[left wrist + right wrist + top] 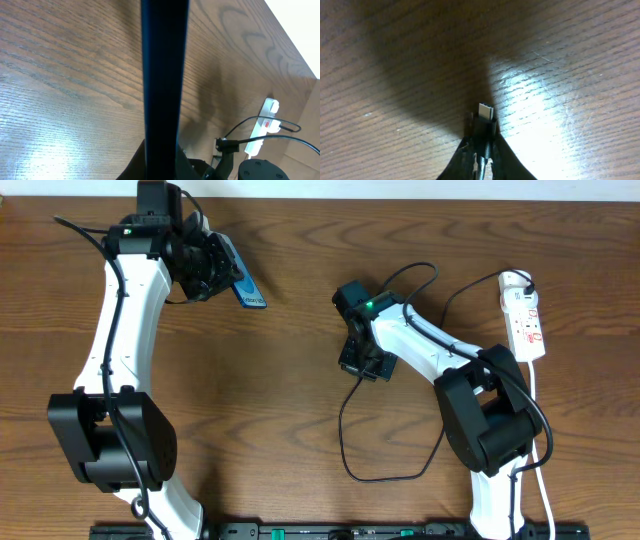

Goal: Plug charger to phone and switch on socket
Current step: 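Lift the plug and carry it toward the phone's bottom edge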

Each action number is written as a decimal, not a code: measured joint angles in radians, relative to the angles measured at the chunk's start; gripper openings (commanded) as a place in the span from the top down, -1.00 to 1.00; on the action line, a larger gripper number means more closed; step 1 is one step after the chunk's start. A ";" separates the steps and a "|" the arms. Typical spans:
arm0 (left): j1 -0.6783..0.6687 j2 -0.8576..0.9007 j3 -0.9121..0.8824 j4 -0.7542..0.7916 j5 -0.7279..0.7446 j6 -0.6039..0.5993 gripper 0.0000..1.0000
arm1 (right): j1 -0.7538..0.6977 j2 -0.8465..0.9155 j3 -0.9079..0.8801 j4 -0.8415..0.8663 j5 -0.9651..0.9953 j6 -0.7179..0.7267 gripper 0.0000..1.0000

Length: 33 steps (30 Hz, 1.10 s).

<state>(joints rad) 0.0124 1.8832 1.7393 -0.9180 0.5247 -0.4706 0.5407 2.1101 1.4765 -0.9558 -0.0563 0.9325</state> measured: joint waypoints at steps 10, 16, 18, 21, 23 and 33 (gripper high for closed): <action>0.000 0.000 0.000 0.008 0.011 0.005 0.86 | -0.015 -0.002 -0.001 0.011 -0.031 -0.048 0.97; 0.000 0.000 0.000 0.151 0.170 0.050 0.86 | -0.056 -0.048 -0.022 0.058 -0.117 -0.218 0.98; 0.000 0.000 0.000 0.209 0.228 0.058 0.86 | -0.063 -0.109 -0.026 0.062 -0.153 -0.304 0.98; 0.000 0.000 0.000 0.326 0.360 0.072 0.86 | -0.066 -0.241 -0.026 0.089 -0.238 -0.451 0.98; 0.000 0.000 -0.001 0.407 0.463 0.079 0.85 | -0.066 -0.312 -0.026 0.105 -0.311 -0.537 0.98; 0.000 0.000 -0.001 0.634 0.764 0.055 0.86 | -0.135 -0.441 -0.026 0.180 -0.625 -0.749 0.98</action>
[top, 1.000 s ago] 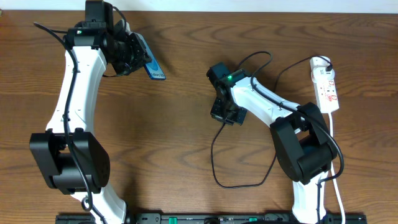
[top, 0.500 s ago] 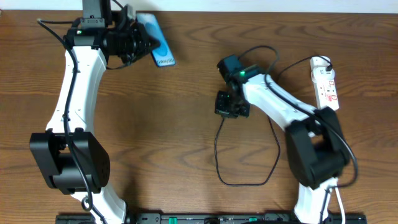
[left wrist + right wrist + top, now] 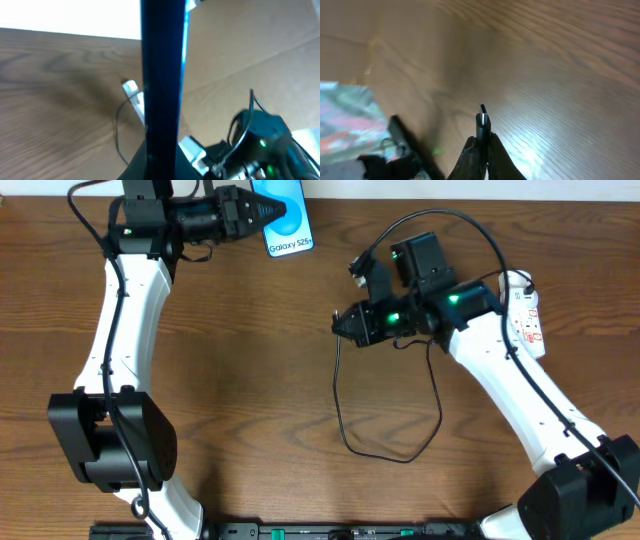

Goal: Plug charger to phone and switch on socket
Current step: 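Lift the plug and carry it toward the phone's bottom edge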

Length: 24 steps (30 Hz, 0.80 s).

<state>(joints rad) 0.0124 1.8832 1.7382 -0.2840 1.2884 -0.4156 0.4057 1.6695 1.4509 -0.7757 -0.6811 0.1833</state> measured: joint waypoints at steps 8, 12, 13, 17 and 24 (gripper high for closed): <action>0.000 0.000 0.000 0.053 0.075 -0.042 0.86 | -0.130 0.008 0.000 0.034 -0.284 -0.179 0.98; 0.000 0.000 -0.001 0.167 0.127 -0.109 0.85 | -0.138 0.034 0.000 0.048 -0.375 -0.224 0.98; 0.000 0.000 -0.001 0.201 0.136 -0.143 0.86 | -0.138 0.053 0.000 0.081 -0.423 -0.241 0.98; -0.002 0.000 -0.001 0.248 0.156 -0.227 0.85 | -0.138 0.097 -0.003 0.201 -0.515 -0.253 0.98; -0.047 0.000 -0.001 0.251 0.180 -0.273 0.85 | -0.138 0.114 -0.003 0.270 -0.570 -0.205 0.98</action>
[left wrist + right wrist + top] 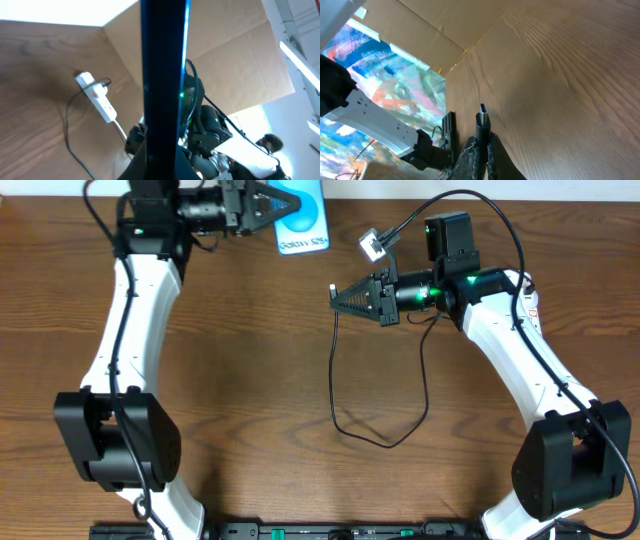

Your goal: Plug charger to phone and switch on socket

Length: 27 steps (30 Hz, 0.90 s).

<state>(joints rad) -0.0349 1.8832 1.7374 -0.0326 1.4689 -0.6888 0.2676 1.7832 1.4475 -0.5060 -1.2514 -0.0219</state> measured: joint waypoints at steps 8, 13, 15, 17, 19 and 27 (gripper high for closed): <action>-0.074 0.000 0.000 0.001 0.011 -0.015 0.86 | 0.000 0.000 0.000 0.097 -0.042 0.094 0.98; -0.077 0.000 0.000 0.001 0.015 -0.016 0.86 | 0.000 0.001 -0.002 0.160 -0.173 0.126 0.98; -0.077 0.000 0.000 0.001 0.015 -0.018 0.86 | 0.000 0.001 -0.002 0.165 -0.196 0.135 0.98; -0.077 0.000 0.000 0.002 0.015 -0.018 0.86 | 0.000 0.001 -0.002 0.172 -0.207 0.146 0.98; -0.077 0.000 0.000 0.001 0.015 -0.019 0.86 | 0.000 0.001 -0.002 0.176 -0.213 0.152 0.97; -0.077 0.000 0.000 0.001 0.015 -0.026 0.86 | 0.000 0.001 -0.002 0.239 -0.179 0.237 0.98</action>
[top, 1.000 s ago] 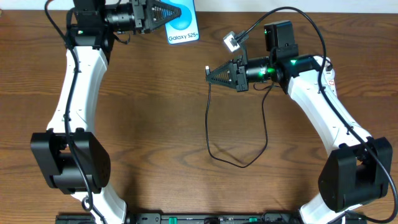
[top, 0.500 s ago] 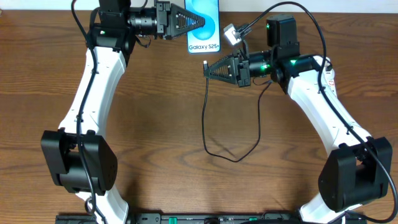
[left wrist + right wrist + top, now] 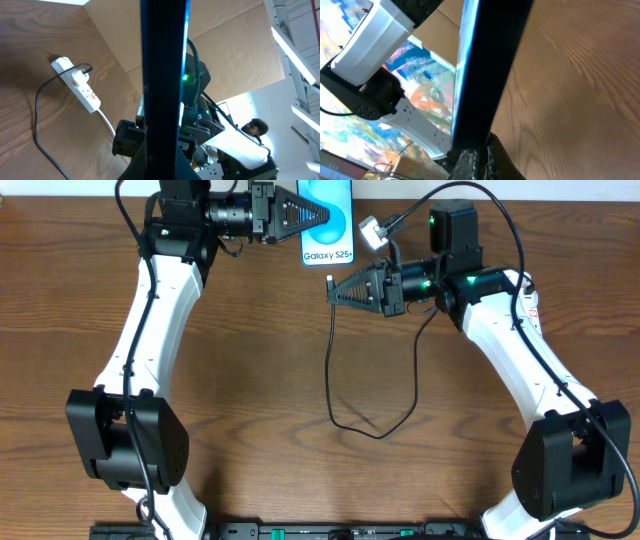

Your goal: Plug charger to phone and switch on socket

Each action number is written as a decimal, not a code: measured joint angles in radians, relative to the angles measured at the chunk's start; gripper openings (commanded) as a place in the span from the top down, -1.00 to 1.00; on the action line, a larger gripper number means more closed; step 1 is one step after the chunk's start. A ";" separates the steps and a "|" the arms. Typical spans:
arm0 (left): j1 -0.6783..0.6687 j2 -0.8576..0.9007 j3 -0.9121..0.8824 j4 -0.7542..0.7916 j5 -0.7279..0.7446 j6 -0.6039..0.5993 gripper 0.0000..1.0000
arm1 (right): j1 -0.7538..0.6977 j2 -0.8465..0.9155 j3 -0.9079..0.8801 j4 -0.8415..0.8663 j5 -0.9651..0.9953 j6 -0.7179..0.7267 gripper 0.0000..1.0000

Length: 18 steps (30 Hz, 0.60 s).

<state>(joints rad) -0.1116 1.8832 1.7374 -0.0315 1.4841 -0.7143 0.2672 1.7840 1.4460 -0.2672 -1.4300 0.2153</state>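
My left gripper is shut on the phone, held flat above the table's far edge, its blue "Galaxy S25+" screen facing up. In the left wrist view the phone is a dark edge-on bar rising from the fingers. Just below the phone's lower edge, my right gripper is shut on the charger plug. The black cable hangs from it. In the right wrist view the phone's dark edge stands right over the fingers and hides the plug tip. The white socket strip lies beyond.
The cable droops into a loop on the wood table and runs back to the socket strip at the far right, which my right arm largely covers from overhead. Cardboard panels stand beyond the table.
My left gripper has carried the phone further right. The right gripper now sits directly under its lower edge; the phone's edge fills the right wrist view and covers the plug tip.
First the left gripper held the phone tilted over the far left, while the right gripper was shut on the plug down at the table. Later both were raised, phone at the far edge, plug pointing left. The gap shrank; now the plug meets the phone's lower edge.
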 measured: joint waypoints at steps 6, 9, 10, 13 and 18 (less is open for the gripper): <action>0.000 0.000 0.000 0.000 0.000 0.000 0.86 | 0.001 0.000 0.000 0.048 0.021 0.073 0.97; 0.000 0.000 0.000 0.000 -0.001 0.000 0.85 | 0.001 0.000 0.000 0.052 0.026 0.090 0.97; 0.000 0.000 0.000 0.000 -0.003 0.000 0.86 | 0.001 0.000 0.000 0.052 0.027 0.092 0.97; 0.000 0.000 0.000 0.000 -0.022 0.000 0.86 | 0.001 0.000 0.000 0.052 0.029 0.093 0.97; 0.000 0.000 0.000 0.000 -0.040 0.000 0.86 | 0.005 0.000 0.000 0.055 0.029 0.096 0.97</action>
<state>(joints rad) -0.1116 1.8828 1.7374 -0.0319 1.4441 -0.7147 0.2722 1.7840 1.4460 -0.2119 -1.4010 0.3111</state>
